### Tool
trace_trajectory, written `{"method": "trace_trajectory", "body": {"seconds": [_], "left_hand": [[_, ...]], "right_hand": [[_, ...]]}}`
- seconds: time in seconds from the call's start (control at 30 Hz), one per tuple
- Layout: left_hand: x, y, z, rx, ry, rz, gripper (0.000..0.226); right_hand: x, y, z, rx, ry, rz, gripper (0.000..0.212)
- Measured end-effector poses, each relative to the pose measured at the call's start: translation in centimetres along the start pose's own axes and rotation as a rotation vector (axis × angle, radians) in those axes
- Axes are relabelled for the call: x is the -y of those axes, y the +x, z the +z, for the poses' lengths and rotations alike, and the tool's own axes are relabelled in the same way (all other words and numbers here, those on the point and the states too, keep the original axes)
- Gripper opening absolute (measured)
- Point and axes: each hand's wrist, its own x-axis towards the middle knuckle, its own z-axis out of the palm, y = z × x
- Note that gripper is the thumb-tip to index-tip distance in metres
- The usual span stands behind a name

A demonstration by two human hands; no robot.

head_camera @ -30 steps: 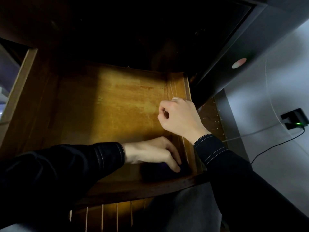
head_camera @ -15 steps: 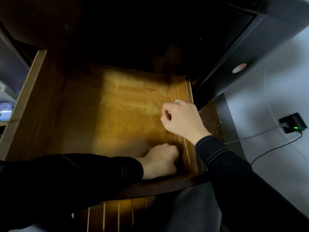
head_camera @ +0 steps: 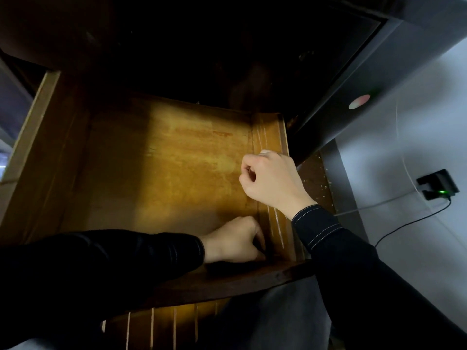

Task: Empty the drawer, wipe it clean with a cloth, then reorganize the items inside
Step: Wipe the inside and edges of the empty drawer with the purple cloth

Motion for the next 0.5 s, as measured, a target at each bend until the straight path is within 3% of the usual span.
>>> {"method": "trace_trajectory", "body": {"seconds": [0.1, 0.3, 0.43, 0.5], "left_hand": [[0.6, 0.4, 0.7, -0.031, 0.150, 0.002, 0.017], [0.9, 0.6, 0.6, -0.117, 0.541, 0.238, 0.010], [1.8, 1.5, -2.4, -0.434, 0.636, 0.242, 0.019], [2.6, 1.4, -3.4, -0.480, 0.598, 0.245, 0.023]], "right_hand": [[0.0, 0.0, 0.0, -0.001, 0.008, 0.001, 0.015], [0.1, -0.1, 0.0, -0.018, 0.010, 0.010, 0.012], [0.0, 0.0, 0.2, -0.024, -0.002, 0.028, 0.011], [0.1, 0.0, 0.2, -0.016, -0.005, 0.029, 0.012]]}}
